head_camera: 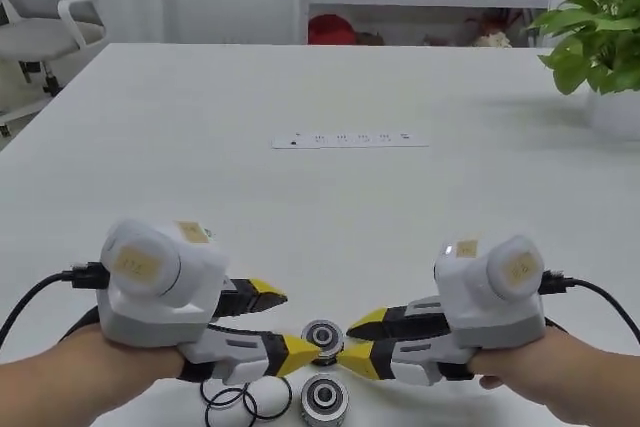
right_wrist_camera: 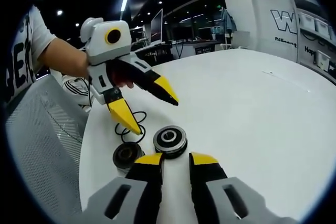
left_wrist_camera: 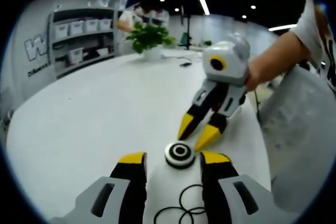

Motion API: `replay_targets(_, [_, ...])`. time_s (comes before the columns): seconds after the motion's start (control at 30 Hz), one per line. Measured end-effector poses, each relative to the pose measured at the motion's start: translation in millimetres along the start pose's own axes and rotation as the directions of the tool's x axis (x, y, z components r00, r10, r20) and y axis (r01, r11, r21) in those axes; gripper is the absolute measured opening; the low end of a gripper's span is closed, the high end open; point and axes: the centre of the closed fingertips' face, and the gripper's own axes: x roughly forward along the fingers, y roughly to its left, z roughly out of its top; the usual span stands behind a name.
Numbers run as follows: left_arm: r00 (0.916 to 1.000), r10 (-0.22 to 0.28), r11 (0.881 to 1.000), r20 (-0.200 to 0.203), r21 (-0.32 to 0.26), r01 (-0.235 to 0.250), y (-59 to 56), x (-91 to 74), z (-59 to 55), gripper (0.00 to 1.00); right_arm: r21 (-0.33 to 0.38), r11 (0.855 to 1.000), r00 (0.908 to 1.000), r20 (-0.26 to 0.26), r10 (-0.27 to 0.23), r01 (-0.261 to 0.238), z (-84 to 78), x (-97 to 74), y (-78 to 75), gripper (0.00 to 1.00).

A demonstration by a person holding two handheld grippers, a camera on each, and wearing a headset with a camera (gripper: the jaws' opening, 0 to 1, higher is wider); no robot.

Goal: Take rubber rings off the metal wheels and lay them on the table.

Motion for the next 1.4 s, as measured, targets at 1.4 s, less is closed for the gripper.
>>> replay_targets(1.4, [0.9995,-0.020,0.998,-0.023,0.066,0.022,-9.9,20.8,-4.0,0.14,0.032,0.999,0.9997,0.024,0.011,-0.012,-0.5,2.3,3.6,0.11])
